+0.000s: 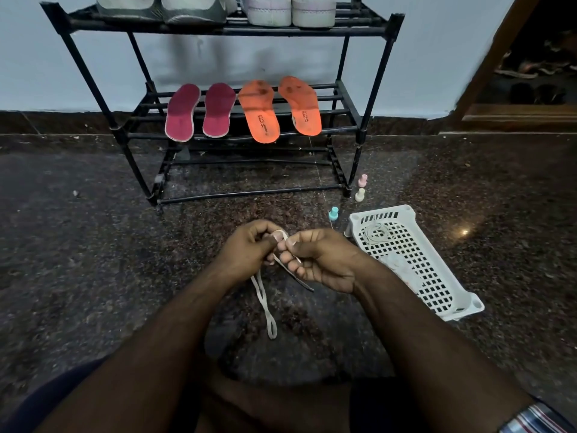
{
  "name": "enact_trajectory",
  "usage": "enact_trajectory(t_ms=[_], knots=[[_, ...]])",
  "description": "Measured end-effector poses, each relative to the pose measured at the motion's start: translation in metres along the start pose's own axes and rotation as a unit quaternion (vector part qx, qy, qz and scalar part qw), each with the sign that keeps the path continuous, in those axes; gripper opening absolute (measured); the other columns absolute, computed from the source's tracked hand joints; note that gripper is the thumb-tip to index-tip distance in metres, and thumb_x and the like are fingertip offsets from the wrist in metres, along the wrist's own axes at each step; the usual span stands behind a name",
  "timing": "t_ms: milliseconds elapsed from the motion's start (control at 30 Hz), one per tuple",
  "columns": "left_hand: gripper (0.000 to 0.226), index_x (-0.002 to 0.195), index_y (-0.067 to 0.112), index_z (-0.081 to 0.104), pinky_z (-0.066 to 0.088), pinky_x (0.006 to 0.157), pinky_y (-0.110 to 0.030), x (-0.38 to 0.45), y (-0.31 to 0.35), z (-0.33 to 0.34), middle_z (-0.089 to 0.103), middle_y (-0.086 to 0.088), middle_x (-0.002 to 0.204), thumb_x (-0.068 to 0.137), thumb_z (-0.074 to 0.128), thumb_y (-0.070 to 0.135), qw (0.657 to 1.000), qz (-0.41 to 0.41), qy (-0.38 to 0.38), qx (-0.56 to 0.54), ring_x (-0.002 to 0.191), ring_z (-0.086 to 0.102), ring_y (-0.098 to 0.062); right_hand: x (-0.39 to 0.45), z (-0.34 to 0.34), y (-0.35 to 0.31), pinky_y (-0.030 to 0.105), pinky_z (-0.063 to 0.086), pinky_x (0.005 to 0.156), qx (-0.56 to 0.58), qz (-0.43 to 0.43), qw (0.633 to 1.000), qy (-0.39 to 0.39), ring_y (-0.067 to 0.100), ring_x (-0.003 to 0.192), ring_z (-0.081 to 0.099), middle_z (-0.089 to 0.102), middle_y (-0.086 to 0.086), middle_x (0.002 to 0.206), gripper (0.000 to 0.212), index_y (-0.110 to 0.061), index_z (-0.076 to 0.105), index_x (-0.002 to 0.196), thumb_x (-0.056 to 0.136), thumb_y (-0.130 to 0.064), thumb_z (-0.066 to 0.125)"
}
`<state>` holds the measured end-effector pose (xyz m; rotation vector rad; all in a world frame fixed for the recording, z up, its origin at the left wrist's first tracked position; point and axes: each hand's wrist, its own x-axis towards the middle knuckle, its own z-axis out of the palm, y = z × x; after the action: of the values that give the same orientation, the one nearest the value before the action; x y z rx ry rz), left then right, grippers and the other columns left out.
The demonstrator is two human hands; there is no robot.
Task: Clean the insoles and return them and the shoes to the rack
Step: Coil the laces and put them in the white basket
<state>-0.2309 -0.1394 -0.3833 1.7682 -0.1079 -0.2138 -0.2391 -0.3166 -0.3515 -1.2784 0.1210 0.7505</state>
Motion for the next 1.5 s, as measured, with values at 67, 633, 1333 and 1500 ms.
enact_trajectory(t_ms=[67, 633, 1333, 1500], knots=[[0.017, 0.092, 0.013, 0.07, 0.048, 0.053, -0.021, 0.002, 0.001, 0.003, 0.065, -0.008, 0.076, 0.1, 0.056, 0.008, 1.0, -0.009, 0.016, -0.017, 0.058, 0.057, -0.009, -0.001, 0.003, -0.003, 0.019, 0.055, 0.058, 0.064, -0.008, 0.997, -0.03, 0.014, 0.068, 0.067, 0.072, 0.014, 0.085, 0.012, -0.002, 0.066, 0.099, 0.095, -0.005, 0.056], [0.022, 0.091, 0.022, 0.071, 0.049, 0.072, -0.02, 0.007, 0.003, -0.002, 0.069, 0.008, 0.078, 0.1, 0.055, 0.009, 0.998, 0.04, 0.055, 0.017, 0.071, 0.063, -0.002, -0.002, -0.002, -0.011, 0.038, 0.059, 0.082, -0.012, -0.032, 0.999, 0.001, 0.024, 0.09, 0.071, 0.071, 0.019, 0.108, 0.026, 0.0, 0.064, 0.117, 0.092, -0.002, 0.06], [0.026, 0.082, 0.029, 0.063, 0.042, 0.056, -0.029, -0.009, 0.004, 0.023, 0.067, 0.012, 0.069, 0.103, 0.05, 0.035, 0.971, 0.014, -0.072, 0.227, 0.051, 0.055, -0.002, 0.018, 0.001, 0.0, 0.022, 0.053, 0.088, -0.145, -0.345, 0.901, 0.218, 0.012, 0.1, 0.069, 0.074, 0.003, 0.101, 0.013, -0.007, 0.071, 0.1, 0.095, -0.011, 0.06], [0.007, 0.087, 0.034, 0.07, 0.049, 0.066, -0.031, -0.009, 0.016, 0.011, 0.071, 0.013, 0.079, 0.092, 0.065, 0.035, 0.955, 0.06, 0.005, 0.289, 0.071, 0.064, -0.003, 0.022, -0.007, 0.011, 0.026, 0.047, 0.067, -0.501, -0.247, 0.794, 0.24, 0.014, 0.077, 0.064, 0.071, -0.002, 0.084, 0.013, -0.021, 0.067, 0.087, 0.093, -0.017, 0.056]])
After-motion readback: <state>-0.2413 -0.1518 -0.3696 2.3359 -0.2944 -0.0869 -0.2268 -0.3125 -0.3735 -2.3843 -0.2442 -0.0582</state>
